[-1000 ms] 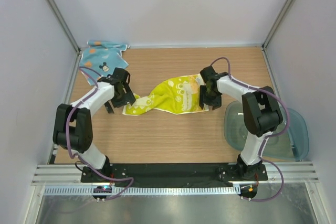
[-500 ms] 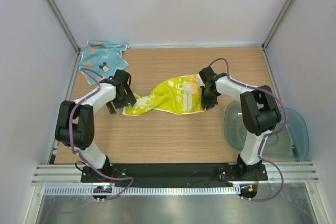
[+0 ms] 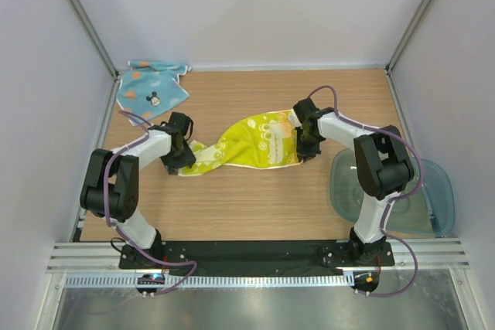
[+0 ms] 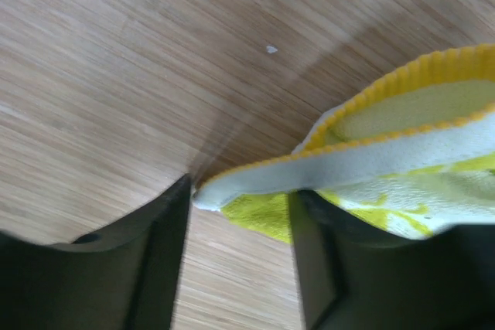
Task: Roll the towels
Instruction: Flatten the towel
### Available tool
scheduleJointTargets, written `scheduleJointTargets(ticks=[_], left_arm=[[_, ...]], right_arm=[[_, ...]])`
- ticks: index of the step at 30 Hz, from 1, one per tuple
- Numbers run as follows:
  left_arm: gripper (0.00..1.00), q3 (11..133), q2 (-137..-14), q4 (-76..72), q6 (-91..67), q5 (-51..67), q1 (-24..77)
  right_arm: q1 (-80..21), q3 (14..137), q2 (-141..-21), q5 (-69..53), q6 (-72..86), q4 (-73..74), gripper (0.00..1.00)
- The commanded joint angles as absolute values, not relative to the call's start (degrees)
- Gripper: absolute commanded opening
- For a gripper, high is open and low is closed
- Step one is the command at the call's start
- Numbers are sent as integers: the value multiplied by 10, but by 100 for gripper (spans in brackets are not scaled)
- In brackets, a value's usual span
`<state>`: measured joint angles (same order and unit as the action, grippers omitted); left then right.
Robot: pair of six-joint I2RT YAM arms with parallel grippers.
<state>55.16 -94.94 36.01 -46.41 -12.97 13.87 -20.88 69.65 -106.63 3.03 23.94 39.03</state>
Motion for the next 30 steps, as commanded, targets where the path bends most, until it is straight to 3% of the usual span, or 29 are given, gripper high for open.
scheduleJointTargets(ticks=[1,3,4,8,18,30], left_arm=[[49,535,-953,331,-473,-121,138],[37,534,-954,329,-474,-122,138],[24,534,-952,330,-474,-121,137],[0,540,-933,344,-471,-120,139],[1,629,-831,472,-454,-128,140],[1,698,-674,618,-431,-93,142]], right_arm=[[-207,695,-1083,40,230,390,14],[-207,696,-1082,40,229,393,11],[-207,696,-1082,41,229,393,10],[-207,698,-1080,36,230,394,1],[-207,708,-967,20,248,427,1],[-208,710,-721,8,279,533,1]])
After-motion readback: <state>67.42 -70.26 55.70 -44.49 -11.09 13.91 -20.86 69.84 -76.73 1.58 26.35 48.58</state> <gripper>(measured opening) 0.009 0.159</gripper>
